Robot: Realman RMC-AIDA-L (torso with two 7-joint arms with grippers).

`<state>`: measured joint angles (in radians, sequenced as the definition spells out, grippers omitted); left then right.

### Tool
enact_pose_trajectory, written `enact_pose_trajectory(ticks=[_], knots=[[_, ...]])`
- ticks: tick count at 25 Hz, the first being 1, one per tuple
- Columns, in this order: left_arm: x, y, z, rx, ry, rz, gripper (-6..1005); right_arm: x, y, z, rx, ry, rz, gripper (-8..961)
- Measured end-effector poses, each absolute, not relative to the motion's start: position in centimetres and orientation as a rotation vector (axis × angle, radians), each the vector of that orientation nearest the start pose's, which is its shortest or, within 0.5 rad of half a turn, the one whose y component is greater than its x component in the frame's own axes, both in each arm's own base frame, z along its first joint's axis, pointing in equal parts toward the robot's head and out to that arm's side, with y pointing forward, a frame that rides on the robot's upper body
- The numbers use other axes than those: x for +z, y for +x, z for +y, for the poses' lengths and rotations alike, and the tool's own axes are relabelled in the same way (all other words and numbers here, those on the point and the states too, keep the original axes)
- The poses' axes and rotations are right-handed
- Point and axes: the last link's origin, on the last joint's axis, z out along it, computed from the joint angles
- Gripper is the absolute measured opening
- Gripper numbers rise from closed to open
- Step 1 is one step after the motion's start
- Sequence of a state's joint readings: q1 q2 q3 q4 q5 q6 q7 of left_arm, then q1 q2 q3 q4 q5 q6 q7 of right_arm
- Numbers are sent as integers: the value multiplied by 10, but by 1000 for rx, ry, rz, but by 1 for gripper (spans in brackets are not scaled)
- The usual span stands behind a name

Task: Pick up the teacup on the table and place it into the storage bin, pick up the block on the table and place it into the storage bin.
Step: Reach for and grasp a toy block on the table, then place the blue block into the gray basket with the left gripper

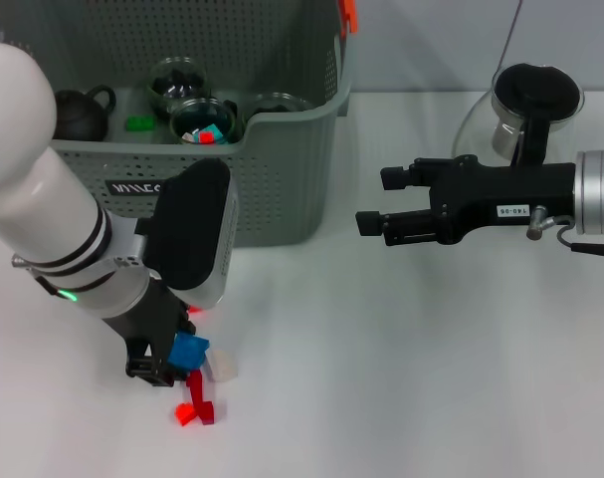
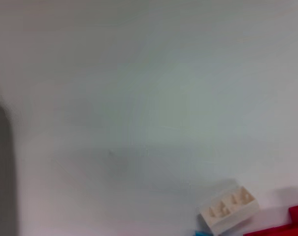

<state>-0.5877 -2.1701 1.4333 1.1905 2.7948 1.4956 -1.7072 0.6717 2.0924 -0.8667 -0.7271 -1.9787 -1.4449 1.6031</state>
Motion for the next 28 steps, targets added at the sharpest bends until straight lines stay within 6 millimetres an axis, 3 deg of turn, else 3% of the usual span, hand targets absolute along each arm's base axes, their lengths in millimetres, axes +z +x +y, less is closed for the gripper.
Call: enact_pose_trajectory(ticks=[5, 9, 16, 17, 22, 26, 28], knots=[[-42, -216, 338, 926, -2920, 137, 535, -16, 199, 373, 606, -2817, 614, 879], [-34, -214, 339, 900, -2915, 69, 452, -16, 199, 373, 606, -2817, 612, 879], [5, -204, 340, 644, -2905, -227, 411, -13, 199, 373, 605, -2819, 614, 879], [27, -201, 338, 434, -2898, -404, 411, -13, 199, 373, 605, -2820, 614, 879], [81, -191, 336, -117, -2803, -700, 411, -14, 199, 371, 599, -2835, 605, 880], [122, -180, 346, -482, -2665, -736, 410, -14, 197, 369, 600, -2865, 586, 880], [138, -178, 361, -558, -2550, -722, 410, -14, 196, 368, 601, -2880, 576, 880]])
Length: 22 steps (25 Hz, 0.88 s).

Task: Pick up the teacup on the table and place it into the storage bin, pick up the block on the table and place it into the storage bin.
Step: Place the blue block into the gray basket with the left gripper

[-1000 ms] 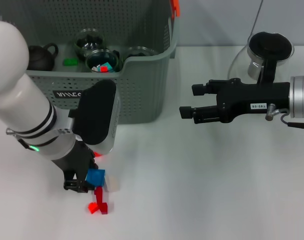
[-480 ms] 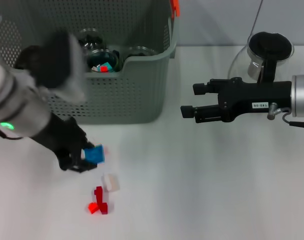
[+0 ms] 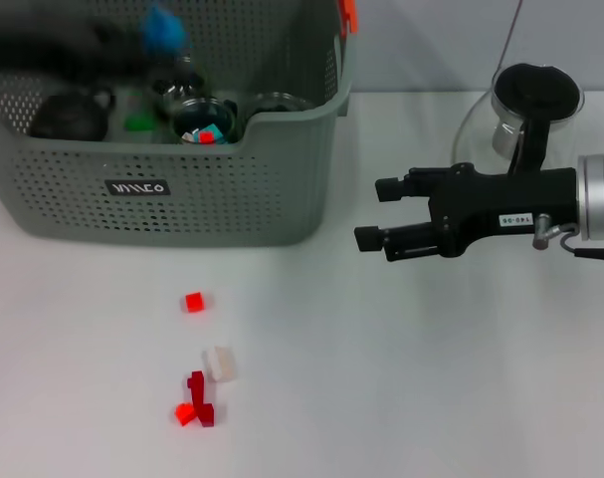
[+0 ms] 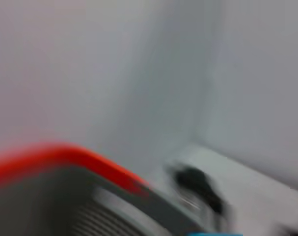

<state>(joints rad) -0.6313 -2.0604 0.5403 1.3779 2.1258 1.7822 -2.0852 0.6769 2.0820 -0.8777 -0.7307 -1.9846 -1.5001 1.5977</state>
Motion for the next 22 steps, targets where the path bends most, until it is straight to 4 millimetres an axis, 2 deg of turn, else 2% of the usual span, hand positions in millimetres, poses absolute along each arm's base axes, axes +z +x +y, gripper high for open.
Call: enact_pose_trajectory(ticks=[3, 5, 9, 13, 18, 19, 22], knots=[[152, -180, 392, -559, -2385, -734, 410, -14, 193, 366, 608, -2904, 560, 880], [153, -184, 411, -537, -2319, -760, 410, -18, 189, 363, 596, -2940, 530, 880], [142, -194, 443, -486, -2254, -842, 411, -27, 184, 360, 565, -2982, 490, 880], [130, -201, 465, -398, -2199, -877, 425, -39, 179, 357, 531, -3033, 427, 880], [133, -202, 468, -413, -2148, -890, 645, -53, 173, 356, 523, -3086, 331, 880], [135, -202, 466, -429, -2141, -895, 681, -63, 169, 358, 492, -3104, 299, 880], [140, -202, 452, -492, -2146, -913, 791, -74, 165, 360, 445, -3120, 275, 879]])
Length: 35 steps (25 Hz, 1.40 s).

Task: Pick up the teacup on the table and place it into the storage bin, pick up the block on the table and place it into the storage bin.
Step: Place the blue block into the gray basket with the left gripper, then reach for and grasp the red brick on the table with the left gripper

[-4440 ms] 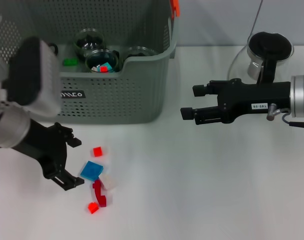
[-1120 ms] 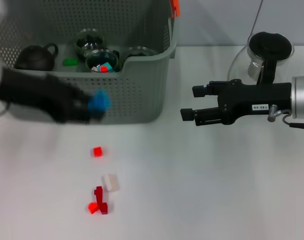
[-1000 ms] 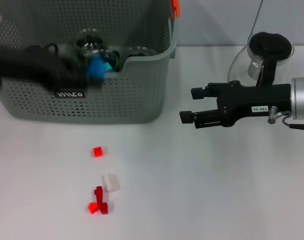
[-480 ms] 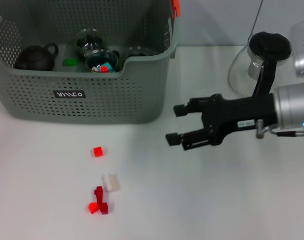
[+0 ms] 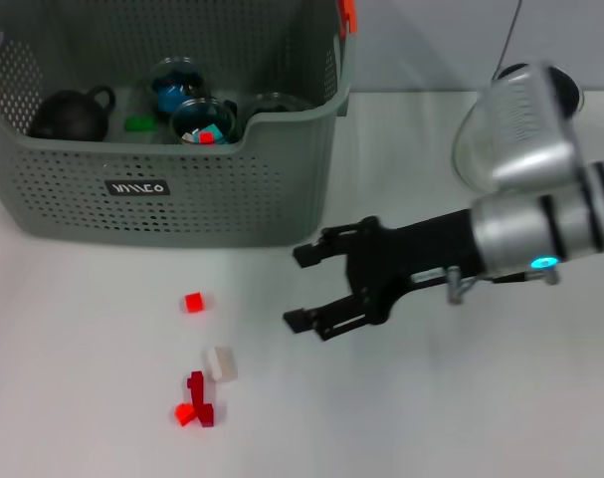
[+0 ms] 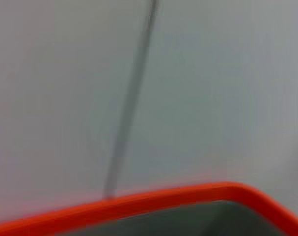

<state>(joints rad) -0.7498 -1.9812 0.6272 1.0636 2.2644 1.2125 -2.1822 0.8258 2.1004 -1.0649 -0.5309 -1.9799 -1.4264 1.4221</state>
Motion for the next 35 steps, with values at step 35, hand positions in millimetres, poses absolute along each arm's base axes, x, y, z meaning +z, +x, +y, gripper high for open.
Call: enact_pose_trajectory(ticks=[35], knots=[[94, -236, 272, -607, -2707, -707, 954, -168, 134, 342, 22, -3174, 17, 763]])
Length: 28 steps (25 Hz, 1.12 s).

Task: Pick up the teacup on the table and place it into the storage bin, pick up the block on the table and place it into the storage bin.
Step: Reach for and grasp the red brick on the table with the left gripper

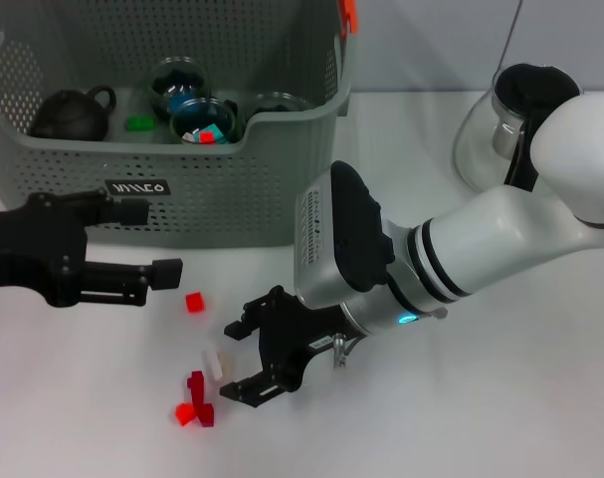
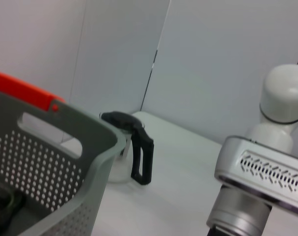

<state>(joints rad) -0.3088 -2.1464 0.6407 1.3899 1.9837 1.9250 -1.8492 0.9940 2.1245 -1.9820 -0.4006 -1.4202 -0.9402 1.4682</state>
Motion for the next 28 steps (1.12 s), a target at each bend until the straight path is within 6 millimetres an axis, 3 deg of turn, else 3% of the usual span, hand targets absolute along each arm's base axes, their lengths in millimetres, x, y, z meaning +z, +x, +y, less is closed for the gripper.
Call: enact_pose_trajectory(ticks=[18, 20, 28], knots=[[87, -237, 274, -545, -2738, -729, 955, -169, 133, 344, -10, -3166, 93, 776], [86, -238, 274, -535, -2739, -735, 956, -170, 132, 344, -12, -3159, 76, 932], [86, -238, 274, -528, -2738, -737, 956, -172, 135, 342, -23, -3148, 72, 818]])
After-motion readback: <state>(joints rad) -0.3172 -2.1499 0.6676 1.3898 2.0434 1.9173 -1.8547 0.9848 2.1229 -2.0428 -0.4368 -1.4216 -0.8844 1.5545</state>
